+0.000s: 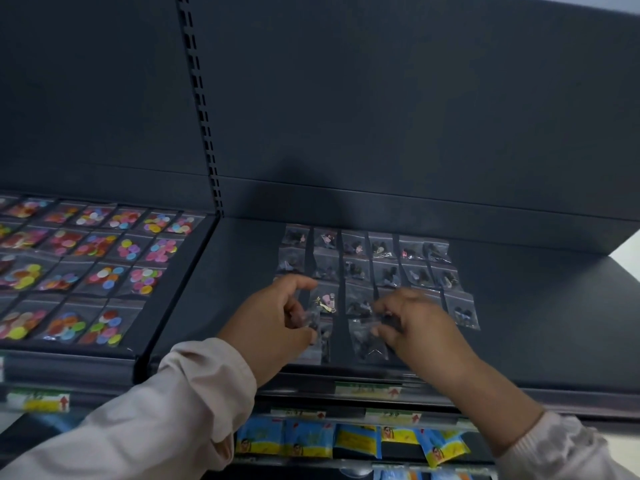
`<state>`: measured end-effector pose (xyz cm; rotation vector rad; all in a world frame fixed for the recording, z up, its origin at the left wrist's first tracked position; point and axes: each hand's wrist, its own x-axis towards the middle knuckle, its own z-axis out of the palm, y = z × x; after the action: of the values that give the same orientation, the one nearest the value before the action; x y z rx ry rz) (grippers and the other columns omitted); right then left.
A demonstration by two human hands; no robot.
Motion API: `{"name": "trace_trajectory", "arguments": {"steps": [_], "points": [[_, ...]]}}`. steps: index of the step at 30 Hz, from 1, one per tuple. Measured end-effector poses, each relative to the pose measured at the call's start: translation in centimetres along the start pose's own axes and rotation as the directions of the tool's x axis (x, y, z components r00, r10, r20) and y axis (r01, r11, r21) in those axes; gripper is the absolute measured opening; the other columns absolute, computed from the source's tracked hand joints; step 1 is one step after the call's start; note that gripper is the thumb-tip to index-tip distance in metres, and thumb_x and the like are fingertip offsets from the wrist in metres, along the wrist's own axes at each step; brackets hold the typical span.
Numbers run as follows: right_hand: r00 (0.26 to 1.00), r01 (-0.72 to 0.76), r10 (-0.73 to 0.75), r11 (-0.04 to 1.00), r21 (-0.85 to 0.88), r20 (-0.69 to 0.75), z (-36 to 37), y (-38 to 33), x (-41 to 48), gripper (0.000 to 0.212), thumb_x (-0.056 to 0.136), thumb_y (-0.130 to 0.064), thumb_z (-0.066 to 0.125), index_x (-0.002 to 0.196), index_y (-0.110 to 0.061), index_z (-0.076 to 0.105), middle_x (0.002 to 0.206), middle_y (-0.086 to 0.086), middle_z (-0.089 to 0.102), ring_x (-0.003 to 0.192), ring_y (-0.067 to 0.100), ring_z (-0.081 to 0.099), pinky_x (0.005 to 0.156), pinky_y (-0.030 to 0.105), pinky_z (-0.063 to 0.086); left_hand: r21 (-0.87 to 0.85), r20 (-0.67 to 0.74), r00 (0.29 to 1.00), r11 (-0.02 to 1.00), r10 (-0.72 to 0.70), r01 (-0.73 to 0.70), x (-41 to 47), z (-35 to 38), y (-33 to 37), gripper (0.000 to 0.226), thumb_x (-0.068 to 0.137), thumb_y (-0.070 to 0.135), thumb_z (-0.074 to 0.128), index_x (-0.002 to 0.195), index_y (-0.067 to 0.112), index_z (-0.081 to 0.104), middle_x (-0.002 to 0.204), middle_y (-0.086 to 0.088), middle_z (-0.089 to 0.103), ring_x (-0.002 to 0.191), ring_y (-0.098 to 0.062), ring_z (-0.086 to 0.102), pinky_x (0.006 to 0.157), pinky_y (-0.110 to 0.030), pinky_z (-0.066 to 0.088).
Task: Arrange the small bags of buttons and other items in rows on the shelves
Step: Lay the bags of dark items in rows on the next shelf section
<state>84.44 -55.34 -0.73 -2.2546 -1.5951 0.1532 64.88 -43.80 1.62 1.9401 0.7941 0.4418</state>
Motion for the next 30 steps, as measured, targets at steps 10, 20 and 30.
{"name": "trace_trajectory", "arguments": {"steps": [10,20,30], "points": [[0.989,0.099,-0.109,0.990,0.097,0.104,2.8,0.8,-1.0,0.031,0.085,-0.026,0.067,0.117,-0.024,0.065,0.113,-0.010,0.058,0.108,0.008,0.043,0.088,0.013,0.031,0.009,0.005,1.000,1.000,0.003,-0.003,0.0,-0.1,0.0,0.053,0.079,0.009,0.069,0.110,0.045,0.045,0.076,0.005,0.053,0.069,-0.007,0.055,0.071,-0.024,0.053],[0.984,0.099,-0.119,0.984,0.150,0.136,3.4,0.3,-0.2,0.037,0.083,-0.029,0.069,0.119,-0.022,0.064,0.114,-0.011,0.056,0.110,0.011,0.047,0.093,0.023,0.040,-0.016,-0.006,1.000,1.000,-0.008,0.008,0.0,-0.2,-0.3,0.052,0.078,0.008,0.070,0.106,0.045,0.047,0.076,0.006,0.053,0.067,-0.006,0.054,0.068,-0.020,0.051],[0.993,-0.121,0.100,0.840,0.529,0.068,1.3,-2.2,-1.0,0.011,0.088,-0.026,0.063,0.098,-0.027,0.067,0.091,-0.009,0.059,0.079,-0.001,0.056,0.069,0.010,0.042,-0.059,-0.016,1.000,0.998,0.015,-0.016,0.1,0.5,0.2,0.063,0.075,0.008,0.073,0.118,0.044,0.044,0.090,0.011,0.054,0.073,-0.008,0.057,0.073,-0.029,0.056]]}}
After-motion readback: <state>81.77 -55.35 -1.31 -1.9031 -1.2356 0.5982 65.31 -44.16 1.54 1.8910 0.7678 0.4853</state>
